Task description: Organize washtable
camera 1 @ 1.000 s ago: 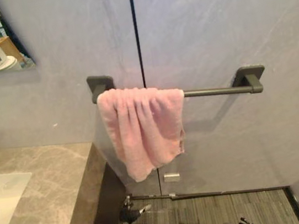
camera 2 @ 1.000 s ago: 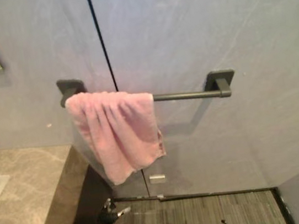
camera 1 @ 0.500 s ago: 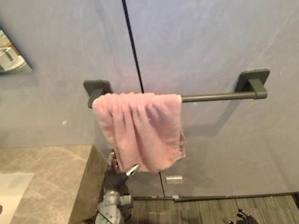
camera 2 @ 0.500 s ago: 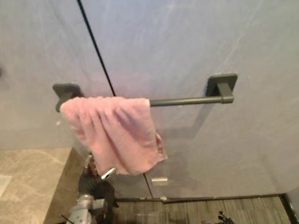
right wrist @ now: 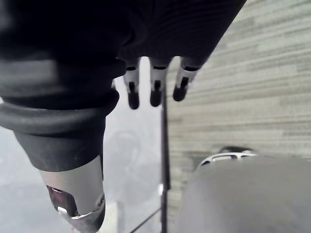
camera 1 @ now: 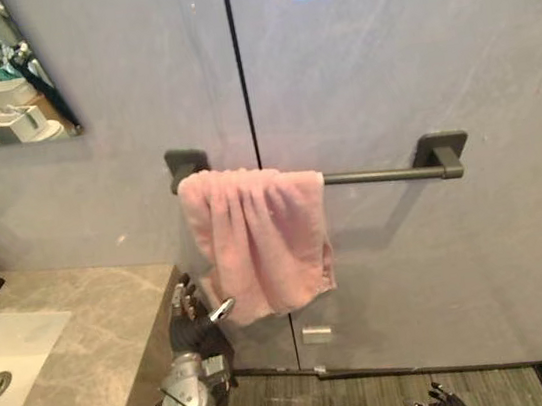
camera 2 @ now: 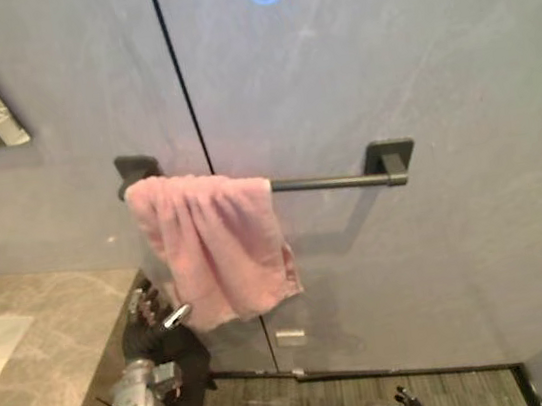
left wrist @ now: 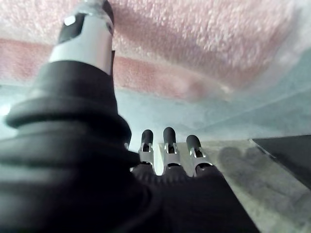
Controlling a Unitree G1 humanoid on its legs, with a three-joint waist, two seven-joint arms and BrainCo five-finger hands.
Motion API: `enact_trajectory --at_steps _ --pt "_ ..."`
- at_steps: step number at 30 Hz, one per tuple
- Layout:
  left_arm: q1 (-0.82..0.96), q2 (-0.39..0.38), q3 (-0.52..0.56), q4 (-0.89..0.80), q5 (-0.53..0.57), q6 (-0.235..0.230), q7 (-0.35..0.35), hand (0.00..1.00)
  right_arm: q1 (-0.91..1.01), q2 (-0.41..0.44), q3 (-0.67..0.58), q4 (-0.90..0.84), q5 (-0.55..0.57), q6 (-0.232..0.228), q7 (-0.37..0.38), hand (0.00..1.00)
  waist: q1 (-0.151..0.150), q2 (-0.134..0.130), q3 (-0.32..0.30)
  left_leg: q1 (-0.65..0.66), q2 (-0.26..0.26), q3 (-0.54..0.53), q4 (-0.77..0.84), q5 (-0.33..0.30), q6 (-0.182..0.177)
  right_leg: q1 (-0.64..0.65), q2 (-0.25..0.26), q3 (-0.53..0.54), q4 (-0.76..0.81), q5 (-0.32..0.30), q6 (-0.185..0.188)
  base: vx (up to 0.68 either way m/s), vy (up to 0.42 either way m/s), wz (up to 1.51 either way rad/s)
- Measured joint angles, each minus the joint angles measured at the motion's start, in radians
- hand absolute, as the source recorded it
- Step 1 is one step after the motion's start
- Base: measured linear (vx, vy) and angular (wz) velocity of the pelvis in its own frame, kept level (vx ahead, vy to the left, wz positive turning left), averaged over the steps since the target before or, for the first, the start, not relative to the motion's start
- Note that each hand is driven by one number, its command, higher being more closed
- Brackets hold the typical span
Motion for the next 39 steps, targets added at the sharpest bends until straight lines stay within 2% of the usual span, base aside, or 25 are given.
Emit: enact_trajectory --at_steps 13,18,24,34,35,37,39 --pt "-0.005 0.015 0.058 -0.115 -0.016 -0.003 0.039 0.0 0.003 -0.005 0.021 0.001 -0.001 0.009 0.002 0.0 0.0 -0.004 -0.026 -0.003 -0.001 -0.015 -0.011 0.001 -0.001 0.01 0.002 -0.014 -0.019 0.003 0.0 0.01 -0.004 0.03" --pt "-0.024 0.05 0.005 -0.12 -0.07 -0.012 0.032 0.0 -0.002 -0.018 0.029 0.012 -0.01 0.009 0.008 0.0 -0.001 -0.001 -0.026 0.002 0.0 -0.018 -0.017 0.002 -0.001 0.035 0.013 -0.012 -0.069 0.031 -0.001 -0.01 -0.003 -0.01" --pt "-0.041 0.08 -0.071 -0.109 -0.075 -0.013 -0.008 0.0 -0.028 -0.024 0.035 0.047 -0.022 0.012 0.019 0.0 -0.004 -0.002 -0.025 0.003 0.0 -0.018 -0.03 0.008 -0.007 0.038 0.026 0.002 -0.105 0.056 -0.007 -0.03 -0.005 -0.07" --pt "-0.089 0.103 -0.104 -0.031 -0.077 -0.015 -0.028 0.0 -0.041 -0.034 0.037 0.053 -0.032 0.018 0.02 0.0 -0.013 0.003 -0.015 0.013 0.01 -0.016 -0.052 0.017 -0.013 0.045 0.048 0.009 -0.127 0.066 -0.017 -0.01 -0.006 -0.01" --pt "-0.089 0.104 -0.104 -0.023 -0.07 -0.015 -0.027 1.0 -0.042 -0.034 0.037 0.053 -0.032 0.018 0.02 0.0 -0.014 0.002 -0.012 0.018 0.011 -0.016 -0.053 0.017 -0.013 0.054 0.05 0.009 -0.138 0.071 -0.018 0.0 0.0 0.0" --pt "-0.091 0.106 -0.103 -0.009 -0.067 -0.015 -0.025 1.0 -0.042 -0.034 0.038 0.053 -0.032 0.018 0.02 0.0 -0.016 0.002 -0.012 0.02 0.011 -0.014 -0.054 0.017 -0.013 0.055 0.051 0.012 -0.141 0.072 -0.018 -0.01 -0.001 -0.02" --pt "-0.095 0.124 -0.105 0.03 -0.046 -0.008 -0.025 1.0 -0.048 -0.033 0.039 0.053 -0.032 0.018 0.02 0.0 -0.03 0.002 -0.008 0.019 0.012 -0.01 -0.054 0.017 -0.013 0.055 0.052 0.016 -0.146 0.076 -0.018 -0.03 -0.001 -0.06"
